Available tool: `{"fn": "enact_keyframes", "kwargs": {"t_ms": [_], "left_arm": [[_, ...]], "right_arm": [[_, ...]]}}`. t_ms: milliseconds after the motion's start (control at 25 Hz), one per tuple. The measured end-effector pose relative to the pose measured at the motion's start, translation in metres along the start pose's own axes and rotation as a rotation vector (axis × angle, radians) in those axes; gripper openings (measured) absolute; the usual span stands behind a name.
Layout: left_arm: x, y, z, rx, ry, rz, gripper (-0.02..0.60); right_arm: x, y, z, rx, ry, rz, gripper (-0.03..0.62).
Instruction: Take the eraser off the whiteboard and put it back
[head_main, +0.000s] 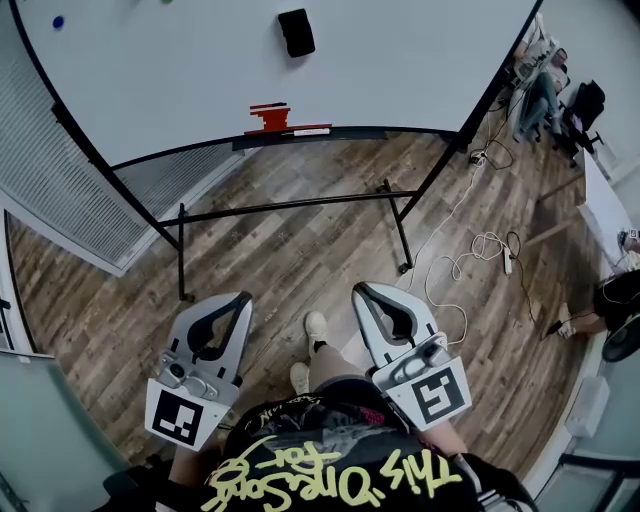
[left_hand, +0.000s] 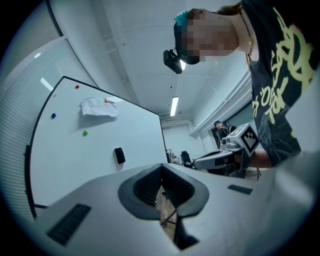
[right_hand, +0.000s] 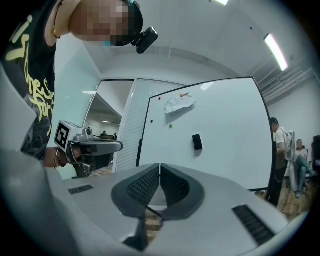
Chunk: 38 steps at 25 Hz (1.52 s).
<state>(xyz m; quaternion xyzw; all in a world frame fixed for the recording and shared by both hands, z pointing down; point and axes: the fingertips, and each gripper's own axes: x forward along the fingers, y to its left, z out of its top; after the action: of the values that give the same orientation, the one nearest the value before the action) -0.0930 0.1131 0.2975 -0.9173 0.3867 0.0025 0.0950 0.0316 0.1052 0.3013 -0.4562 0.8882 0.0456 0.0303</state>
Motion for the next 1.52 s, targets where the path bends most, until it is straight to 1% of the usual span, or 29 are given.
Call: {"fn": "enact_keyframes", "kwargs": {"t_ms": [240,560,1040,1520], "left_arm": [[0.004,0.006,-0.001,-0.002,-0.008,0.011,0.006],[0.019,0.023,-0.007,0.003,0.005,0.031,0.006],[0.065,0.061,-0.013,0.019,-0.002,0.047,0.008],[0.107,0.1,-0.019,0.027,0.006,0.053,0.006]], "right_arm": [[0.006,-0.003,-0.002,-0.003,0.002,0.007,0.011],[0.032,-0.017,-0.002,-0.001,-0.017,0.027,0.011],[0.078,-0.059,-0.002,-0.009,-0.033,0.035,0.011],[0.126,-0.094,-0.005,-0.01,-0.027,0.051,0.011]]}}
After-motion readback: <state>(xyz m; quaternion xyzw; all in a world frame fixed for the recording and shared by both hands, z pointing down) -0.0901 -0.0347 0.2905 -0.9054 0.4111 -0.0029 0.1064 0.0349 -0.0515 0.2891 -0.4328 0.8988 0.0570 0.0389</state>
